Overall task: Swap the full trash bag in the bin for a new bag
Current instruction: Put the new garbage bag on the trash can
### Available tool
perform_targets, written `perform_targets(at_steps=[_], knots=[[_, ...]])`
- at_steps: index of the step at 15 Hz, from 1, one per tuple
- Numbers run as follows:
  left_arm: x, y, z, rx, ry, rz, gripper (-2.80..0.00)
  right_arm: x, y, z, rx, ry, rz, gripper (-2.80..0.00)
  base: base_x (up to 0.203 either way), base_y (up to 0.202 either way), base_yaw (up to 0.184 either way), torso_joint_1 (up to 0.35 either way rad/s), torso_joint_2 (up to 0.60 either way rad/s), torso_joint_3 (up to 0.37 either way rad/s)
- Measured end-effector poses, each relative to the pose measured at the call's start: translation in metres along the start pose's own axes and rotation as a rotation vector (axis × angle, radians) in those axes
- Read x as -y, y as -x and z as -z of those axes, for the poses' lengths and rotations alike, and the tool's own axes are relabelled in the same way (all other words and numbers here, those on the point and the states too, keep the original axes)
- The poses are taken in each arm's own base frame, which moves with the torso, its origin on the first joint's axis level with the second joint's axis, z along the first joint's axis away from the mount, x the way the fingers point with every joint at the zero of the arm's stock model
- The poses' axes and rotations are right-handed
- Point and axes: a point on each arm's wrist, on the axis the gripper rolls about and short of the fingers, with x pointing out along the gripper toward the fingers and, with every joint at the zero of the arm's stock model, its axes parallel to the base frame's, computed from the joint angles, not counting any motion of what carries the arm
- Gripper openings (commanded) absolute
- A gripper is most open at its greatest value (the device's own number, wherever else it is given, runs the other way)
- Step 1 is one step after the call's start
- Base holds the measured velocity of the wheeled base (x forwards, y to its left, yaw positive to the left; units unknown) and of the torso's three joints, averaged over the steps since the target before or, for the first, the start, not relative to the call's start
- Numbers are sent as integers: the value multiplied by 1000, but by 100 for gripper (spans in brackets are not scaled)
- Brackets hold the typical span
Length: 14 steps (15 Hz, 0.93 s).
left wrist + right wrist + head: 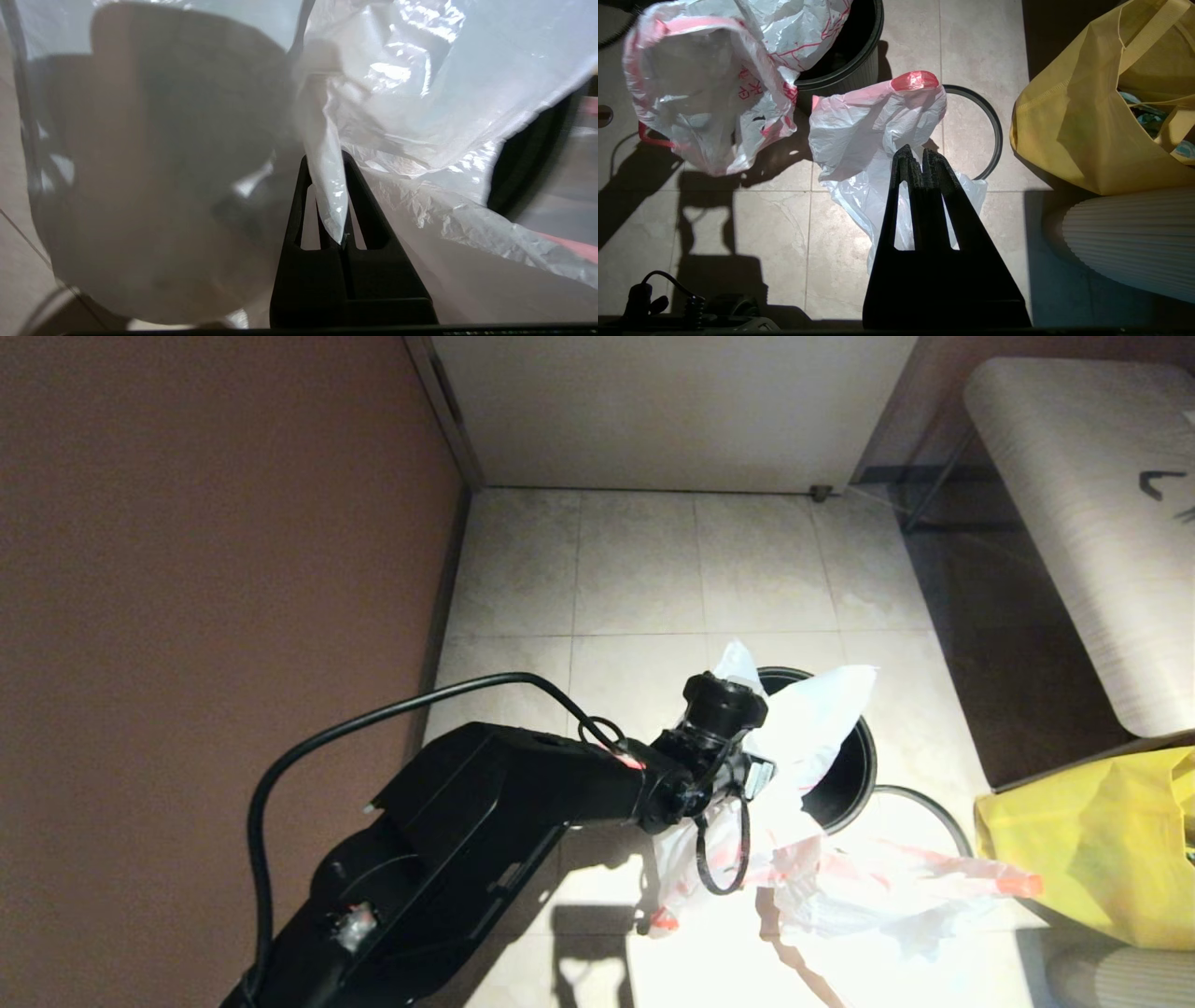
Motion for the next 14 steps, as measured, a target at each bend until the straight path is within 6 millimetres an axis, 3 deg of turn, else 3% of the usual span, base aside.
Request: perform_targets(at_steps=[2,5,12,14], knots=[[-4,-21,14,80,-68,-36,-280,0,0,0,0,0,0,-280,0,0,0,0,0,0],[-3,-35,29,119,-142,-69,-280,0,0,0,0,0,0,-280,0,0,0,0,0,0],[40,-30,34,159,-247,-24,-280,0,0,0,0,0,0,-280,0,0,0,0,0,0],[42,-32,37,157,-310,-24,-280,0,0,0,0,0,0,-280,0,0,0,0,0,0]])
